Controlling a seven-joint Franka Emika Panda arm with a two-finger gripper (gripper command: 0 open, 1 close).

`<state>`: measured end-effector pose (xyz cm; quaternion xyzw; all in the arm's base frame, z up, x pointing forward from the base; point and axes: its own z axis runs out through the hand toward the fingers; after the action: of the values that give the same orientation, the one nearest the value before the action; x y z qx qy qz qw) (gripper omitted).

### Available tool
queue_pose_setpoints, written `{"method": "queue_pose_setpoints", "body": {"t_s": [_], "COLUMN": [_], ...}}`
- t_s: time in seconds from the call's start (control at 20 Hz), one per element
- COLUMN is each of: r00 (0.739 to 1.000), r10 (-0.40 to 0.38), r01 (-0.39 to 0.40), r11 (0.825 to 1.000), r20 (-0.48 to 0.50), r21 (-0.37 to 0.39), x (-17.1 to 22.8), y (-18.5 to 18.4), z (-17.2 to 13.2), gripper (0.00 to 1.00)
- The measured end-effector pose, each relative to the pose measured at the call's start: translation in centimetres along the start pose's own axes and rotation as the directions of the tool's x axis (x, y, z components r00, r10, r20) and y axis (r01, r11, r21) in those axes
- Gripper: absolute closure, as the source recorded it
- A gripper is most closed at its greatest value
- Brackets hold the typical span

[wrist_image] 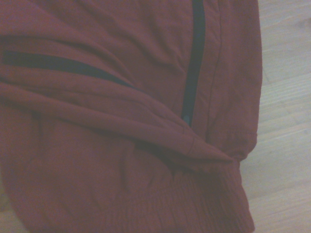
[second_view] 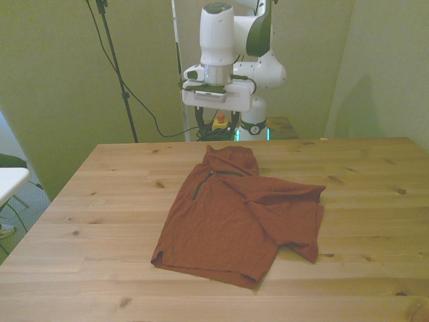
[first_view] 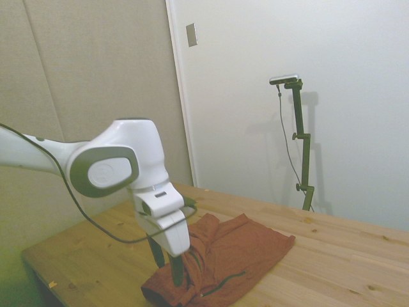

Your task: Fold the shorts

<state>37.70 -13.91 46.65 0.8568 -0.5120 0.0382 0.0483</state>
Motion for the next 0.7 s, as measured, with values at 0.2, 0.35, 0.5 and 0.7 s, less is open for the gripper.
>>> {"method": "queue_pose_setpoints", "body": {"t_s": [0.2,0.35,0.5,0.7], "r00": [0.984,0.95,0.912,0.833], "r10": [-0.12,-0.215,-0.288,-0.389], "r01": [0.11,0.18,0.231,0.294], "r11": [0.99,0.97,0.949,0.914], "r20": [-0.133,-0.227,-0.291,-0.394], "r21": [-0.086,-0.163,-0.215,-0.28], "x": [-5.3,-9.8,-13.3,-16.1], "y": [-3.5,-7.2,-10.6,-15.5], "z": [-2.5,-2.4,-1.7,-0.8], "gripper": [0.0,0.0,0.0,0.0]}}
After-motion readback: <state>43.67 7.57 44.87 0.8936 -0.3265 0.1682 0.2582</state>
